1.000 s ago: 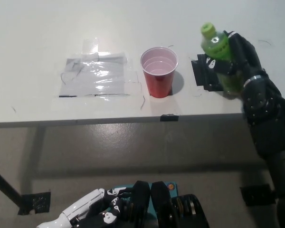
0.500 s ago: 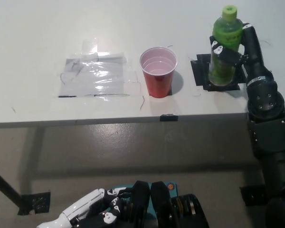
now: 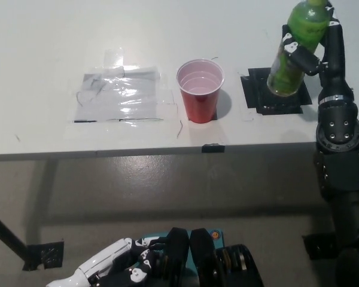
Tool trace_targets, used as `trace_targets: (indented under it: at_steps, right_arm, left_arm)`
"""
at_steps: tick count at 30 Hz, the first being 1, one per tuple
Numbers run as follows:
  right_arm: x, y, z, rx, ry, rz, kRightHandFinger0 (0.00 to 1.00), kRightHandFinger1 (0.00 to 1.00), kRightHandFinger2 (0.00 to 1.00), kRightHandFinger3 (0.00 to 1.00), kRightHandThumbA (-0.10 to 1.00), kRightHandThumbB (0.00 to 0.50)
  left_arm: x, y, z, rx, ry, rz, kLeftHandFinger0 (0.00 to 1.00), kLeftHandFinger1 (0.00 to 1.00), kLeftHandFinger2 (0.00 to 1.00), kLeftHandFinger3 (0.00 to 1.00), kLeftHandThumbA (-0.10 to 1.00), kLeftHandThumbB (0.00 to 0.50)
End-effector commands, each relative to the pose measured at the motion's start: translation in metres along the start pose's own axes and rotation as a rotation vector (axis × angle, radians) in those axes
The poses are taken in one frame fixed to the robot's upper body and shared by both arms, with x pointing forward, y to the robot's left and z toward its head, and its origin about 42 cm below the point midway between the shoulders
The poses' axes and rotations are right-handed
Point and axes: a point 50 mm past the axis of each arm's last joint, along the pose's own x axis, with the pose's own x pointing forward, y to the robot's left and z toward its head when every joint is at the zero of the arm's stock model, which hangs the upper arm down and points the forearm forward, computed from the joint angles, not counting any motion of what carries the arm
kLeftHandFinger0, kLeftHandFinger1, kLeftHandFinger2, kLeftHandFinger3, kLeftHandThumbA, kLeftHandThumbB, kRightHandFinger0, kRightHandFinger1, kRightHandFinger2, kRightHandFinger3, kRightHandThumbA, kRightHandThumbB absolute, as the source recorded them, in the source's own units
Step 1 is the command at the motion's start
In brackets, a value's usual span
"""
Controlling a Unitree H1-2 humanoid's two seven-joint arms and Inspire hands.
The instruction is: The robot uses its right hand to pick up a bottle kept in the middle of the desk and tilt it into a cup kept next to it to pour water out
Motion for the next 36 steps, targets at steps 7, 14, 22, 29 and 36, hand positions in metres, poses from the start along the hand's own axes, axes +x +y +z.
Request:
trace_targets:
  at_steps: [7,14,22,29,36]
  right_arm:
    - [0.014,-0.009,0.012,-0.096,-0.021,0.001,0.51,0.70,0.97,1.00,-0.04,0.207]
    - [0.009,-0.007,0.007,-0.165,-0.036,0.036,0.57,0.72,0.96,1.00,-0.01,0.201]
    - [-0.001,-0.004,-0.003,-0.199,-0.027,0.038,0.67,0.73,0.90,1.00,-0.06,0.211]
    - [-0.011,-0.001,-0.022,-0.167,0.096,0.054,0.94,1.00,1.00,1.00,0.12,0.232]
    - [-0.016,0.000,-0.033,-0.156,0.166,0.063,1.00,1.00,1.00,1.00,0.28,0.241]
  left_arm:
    - [-0.004,0.004,0.010,0.028,-0.018,-0.021,1.00,1.00,1.00,1.00,0.44,0.500]
    - [-0.004,0.006,0.011,0.030,-0.027,-0.022,1.00,1.00,1.00,1.00,0.42,0.500]
    - [-0.004,0.006,0.012,0.032,-0.035,-0.023,1.00,1.00,1.00,1.00,0.42,0.500]
    - [-0.004,0.006,0.012,0.031,-0.028,-0.024,1.00,1.00,1.00,1.00,0.42,0.500]
    - [-0.008,0.004,0.009,0.038,-0.016,-0.021,1.00,1.00,1.00,1.00,0.43,0.500]
